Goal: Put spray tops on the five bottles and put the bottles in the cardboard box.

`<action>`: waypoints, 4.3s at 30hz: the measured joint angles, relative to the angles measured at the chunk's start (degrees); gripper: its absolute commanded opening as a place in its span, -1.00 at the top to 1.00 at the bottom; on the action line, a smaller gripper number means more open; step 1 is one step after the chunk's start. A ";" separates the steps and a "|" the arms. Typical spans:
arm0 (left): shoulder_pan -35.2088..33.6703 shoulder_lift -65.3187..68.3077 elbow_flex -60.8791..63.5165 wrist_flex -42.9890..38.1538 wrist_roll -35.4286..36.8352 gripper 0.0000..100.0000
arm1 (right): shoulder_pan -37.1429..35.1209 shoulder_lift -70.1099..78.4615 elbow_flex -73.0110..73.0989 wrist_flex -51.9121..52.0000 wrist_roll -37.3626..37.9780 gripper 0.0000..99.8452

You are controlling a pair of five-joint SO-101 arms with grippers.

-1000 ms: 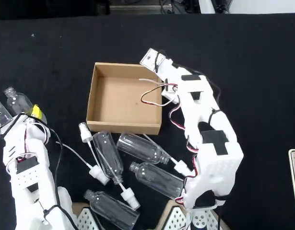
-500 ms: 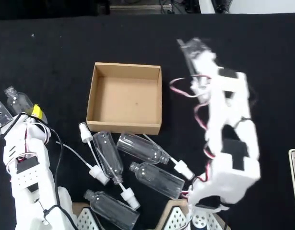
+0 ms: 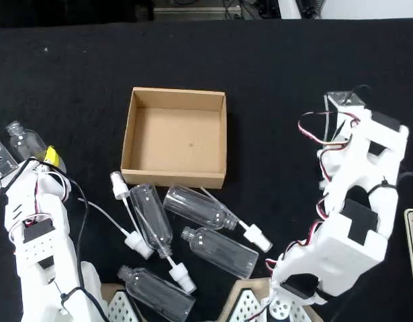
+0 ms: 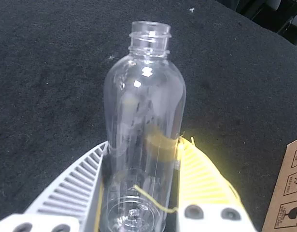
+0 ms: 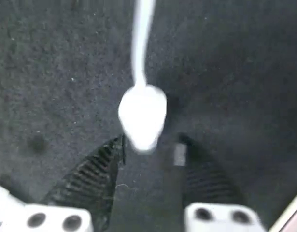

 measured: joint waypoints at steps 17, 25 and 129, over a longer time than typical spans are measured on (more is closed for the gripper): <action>0.00 0.00 0.00 0.00 0.00 0.88 | -21.98 -13.98 -5.36 6.68 -18.29 0.53; 0.00 0.00 0.00 0.00 0.00 0.88 | -37.27 -14.15 1.14 -8.35 -29.98 0.53; -0.09 0.00 1.23 0.00 0.00 0.88 | 6.59 -5.45 13.63 -18.11 -32.88 0.84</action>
